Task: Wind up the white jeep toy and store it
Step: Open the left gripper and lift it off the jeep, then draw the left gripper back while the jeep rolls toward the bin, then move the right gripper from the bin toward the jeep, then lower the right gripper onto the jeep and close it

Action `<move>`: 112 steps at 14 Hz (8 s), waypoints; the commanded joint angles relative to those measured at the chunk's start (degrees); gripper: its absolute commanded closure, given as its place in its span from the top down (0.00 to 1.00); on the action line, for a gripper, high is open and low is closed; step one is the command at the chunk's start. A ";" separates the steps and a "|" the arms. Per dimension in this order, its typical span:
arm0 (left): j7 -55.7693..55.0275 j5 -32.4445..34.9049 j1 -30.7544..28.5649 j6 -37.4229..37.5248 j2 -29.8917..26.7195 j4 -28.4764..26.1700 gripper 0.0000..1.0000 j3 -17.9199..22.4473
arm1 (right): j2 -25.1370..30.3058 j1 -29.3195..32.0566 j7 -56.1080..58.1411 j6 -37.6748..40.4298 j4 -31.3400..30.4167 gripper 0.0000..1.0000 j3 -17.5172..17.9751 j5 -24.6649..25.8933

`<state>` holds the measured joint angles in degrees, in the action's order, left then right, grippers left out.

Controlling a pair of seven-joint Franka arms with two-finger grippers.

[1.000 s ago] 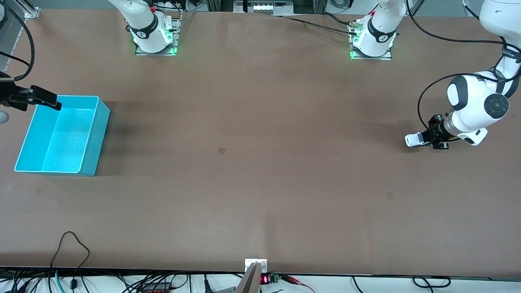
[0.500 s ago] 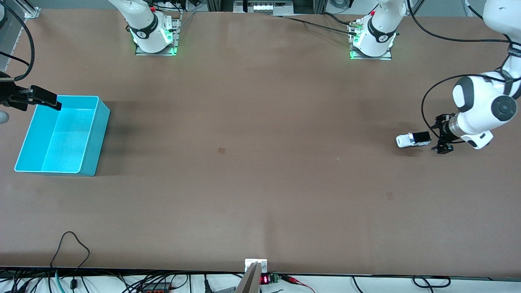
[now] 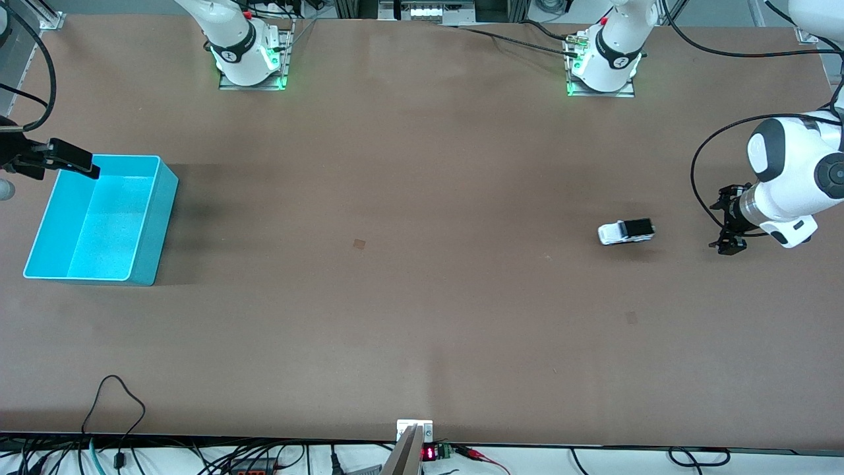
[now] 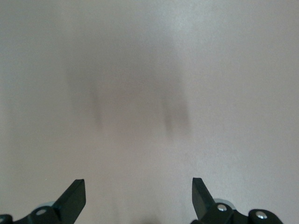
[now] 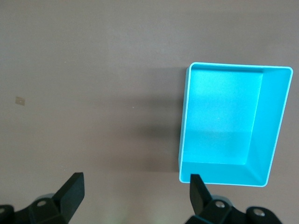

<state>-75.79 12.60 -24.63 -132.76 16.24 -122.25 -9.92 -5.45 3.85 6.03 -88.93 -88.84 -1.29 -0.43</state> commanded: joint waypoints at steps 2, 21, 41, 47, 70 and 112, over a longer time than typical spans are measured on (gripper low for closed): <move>1.43 -2.14 0.46 5.31 -1.92 3.06 1.00 -1.42 | 0.26 0.37 0.92 0.69 -0.10 1.00 0.15 0.35; 4.33 -3.82 2.40 9.72 -4.11 5.45 1.00 -2.03 | 0.44 0.19 0.30 0.78 -0.63 1.00 0.15 0.08; 19.77 -3.82 3.63 26.31 -7.54 17.21 1.00 -6.16 | 0.35 0.19 0.30 0.69 -0.89 1.00 0.15 -0.27; 41.65 -5.31 3.63 34.06 -9.21 21.88 1.00 -6.52 | 0.17 0.37 0.39 -0.19 -0.54 1.00 0.15 -0.36; 73.61 -10.06 23.58 44.26 -9.74 38.76 1.00 7.37 | -14.85 -17.91 33.16 -15.38 2.36 1.00 0.06 4.48; 73.59 -14.96 21.21 44.17 -13.78 34.63 1.00 7.10 | -32.08 -35.58 52.42 -52.13 -10.91 1.00 1.47 3.95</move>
<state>-2.92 0.68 -2.66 -88.88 3.48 -87.05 -3.02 -36.61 -30.69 58.72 -139.41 -99.24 0.72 4.58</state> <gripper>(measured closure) 0.000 0.000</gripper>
